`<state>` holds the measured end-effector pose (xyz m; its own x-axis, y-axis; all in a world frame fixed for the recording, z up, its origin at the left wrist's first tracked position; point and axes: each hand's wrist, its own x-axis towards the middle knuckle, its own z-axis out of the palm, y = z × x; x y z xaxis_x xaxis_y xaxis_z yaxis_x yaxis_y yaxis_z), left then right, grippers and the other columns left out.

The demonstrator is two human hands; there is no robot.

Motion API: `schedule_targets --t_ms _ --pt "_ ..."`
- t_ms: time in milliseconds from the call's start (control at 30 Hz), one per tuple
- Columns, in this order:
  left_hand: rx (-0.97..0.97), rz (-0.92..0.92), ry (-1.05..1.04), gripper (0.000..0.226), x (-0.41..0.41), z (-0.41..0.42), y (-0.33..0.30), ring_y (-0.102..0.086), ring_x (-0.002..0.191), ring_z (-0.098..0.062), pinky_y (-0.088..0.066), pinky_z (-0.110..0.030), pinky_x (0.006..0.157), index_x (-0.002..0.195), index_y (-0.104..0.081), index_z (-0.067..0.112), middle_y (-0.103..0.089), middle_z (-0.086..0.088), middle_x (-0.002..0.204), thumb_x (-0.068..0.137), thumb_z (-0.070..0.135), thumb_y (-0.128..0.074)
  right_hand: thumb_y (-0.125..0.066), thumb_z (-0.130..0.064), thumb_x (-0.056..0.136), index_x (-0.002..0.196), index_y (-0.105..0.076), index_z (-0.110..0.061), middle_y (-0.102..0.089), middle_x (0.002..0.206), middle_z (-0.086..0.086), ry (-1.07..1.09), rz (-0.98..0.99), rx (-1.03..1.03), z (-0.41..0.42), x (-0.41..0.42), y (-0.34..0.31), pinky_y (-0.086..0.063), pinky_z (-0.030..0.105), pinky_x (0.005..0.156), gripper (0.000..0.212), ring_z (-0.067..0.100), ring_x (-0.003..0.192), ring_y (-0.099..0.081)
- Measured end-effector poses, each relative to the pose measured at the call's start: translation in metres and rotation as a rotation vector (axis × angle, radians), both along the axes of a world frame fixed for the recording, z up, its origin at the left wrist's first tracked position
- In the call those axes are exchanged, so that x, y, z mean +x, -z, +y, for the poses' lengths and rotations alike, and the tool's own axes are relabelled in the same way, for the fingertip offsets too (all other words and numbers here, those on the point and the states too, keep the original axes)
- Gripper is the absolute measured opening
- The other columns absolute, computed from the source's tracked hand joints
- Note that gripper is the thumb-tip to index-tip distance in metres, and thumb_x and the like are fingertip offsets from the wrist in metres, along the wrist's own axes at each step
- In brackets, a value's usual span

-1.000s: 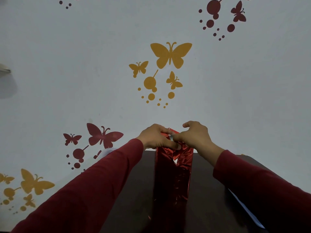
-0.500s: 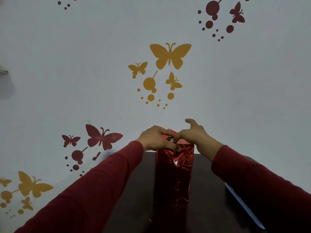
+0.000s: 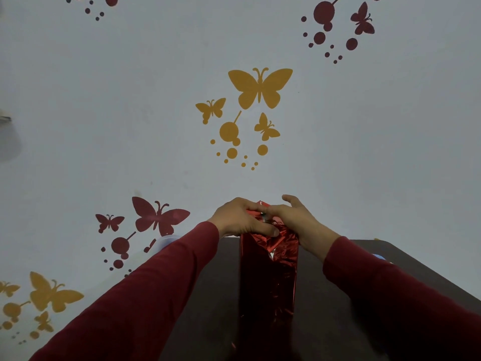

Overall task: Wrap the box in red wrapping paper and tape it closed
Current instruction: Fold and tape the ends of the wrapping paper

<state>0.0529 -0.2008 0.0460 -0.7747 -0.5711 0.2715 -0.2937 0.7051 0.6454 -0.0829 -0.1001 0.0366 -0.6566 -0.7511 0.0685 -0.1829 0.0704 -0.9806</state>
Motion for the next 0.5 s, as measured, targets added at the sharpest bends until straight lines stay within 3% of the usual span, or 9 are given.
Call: schedule_targets --t_ms 67,133,300,400,500 --pt "0.009 -0.009 -0.006 0.066 0.0 0.001 -0.001 -0.059 0.118 -0.007 -0.047 -0.036 0.106 0.109 -0.074 0.052 -0.066 0.022 0.125 0.047 0.067 -0.091 -0.079 -0.029 0.061 0.154 -0.038 -0.032 -0.052 0.145 0.009 0.037 0.01 -0.003 0.003 0.002 0.0 -0.055 0.043 0.099 0.103 0.028 0.127 -0.057" --pt "0.021 -0.014 -0.017 0.071 0.001 0.003 -0.001 -0.059 0.118 -0.007 -0.047 -0.033 0.105 0.114 -0.074 0.049 -0.065 0.021 0.126 0.047 0.065 -0.092 -0.077 -0.026 0.071 0.155 -0.038 -0.029 -0.051 0.146 0.01 0.031 0.01 -0.008 0.005 0.001 0.002 -0.053 0.044 0.103 0.093 0.028 0.128 -0.055" --pt "0.038 -0.011 -0.012 0.068 0.003 0.01 -0.003 -0.06 0.114 -0.004 -0.048 -0.031 0.101 0.114 -0.074 0.048 -0.066 0.022 0.12 0.049 0.061 -0.094 -0.079 -0.03 0.051 0.15 -0.042 -0.032 -0.054 0.143 0.008 0.028 -0.005 -0.01 0.01 -0.003 0.004 -0.051 0.049 0.107 0.106 0.029 0.129 -0.057" --pt "0.05 -0.016 -0.014 0.065 0.003 0.012 -0.005 -0.066 0.106 -0.005 -0.055 -0.035 0.098 0.11 -0.075 0.048 -0.07 0.021 0.112 0.05 0.061 -0.094 -0.081 -0.034 0.071 0.152 -0.042 -0.026 -0.055 0.144 0.008 0.099 0.042 -0.024 0.009 -0.004 0.006 -0.052 0.041 0.102 0.091 0.026 0.127 -0.056" --pt "0.054 0.017 0.022 0.051 0.006 0.012 -0.005 -0.07 0.102 -0.01 -0.058 -0.043 0.098 0.107 -0.077 0.041 -0.072 0.014 0.109 0.06 0.05 -0.095 -0.079 -0.047 0.071 0.152 -0.041 -0.027 -0.055 0.144 0.006 0.086 -0.016 -0.04 0.011 -0.006 0.011 -0.054 0.043 0.1 0.092 0.026 0.124 -0.06"
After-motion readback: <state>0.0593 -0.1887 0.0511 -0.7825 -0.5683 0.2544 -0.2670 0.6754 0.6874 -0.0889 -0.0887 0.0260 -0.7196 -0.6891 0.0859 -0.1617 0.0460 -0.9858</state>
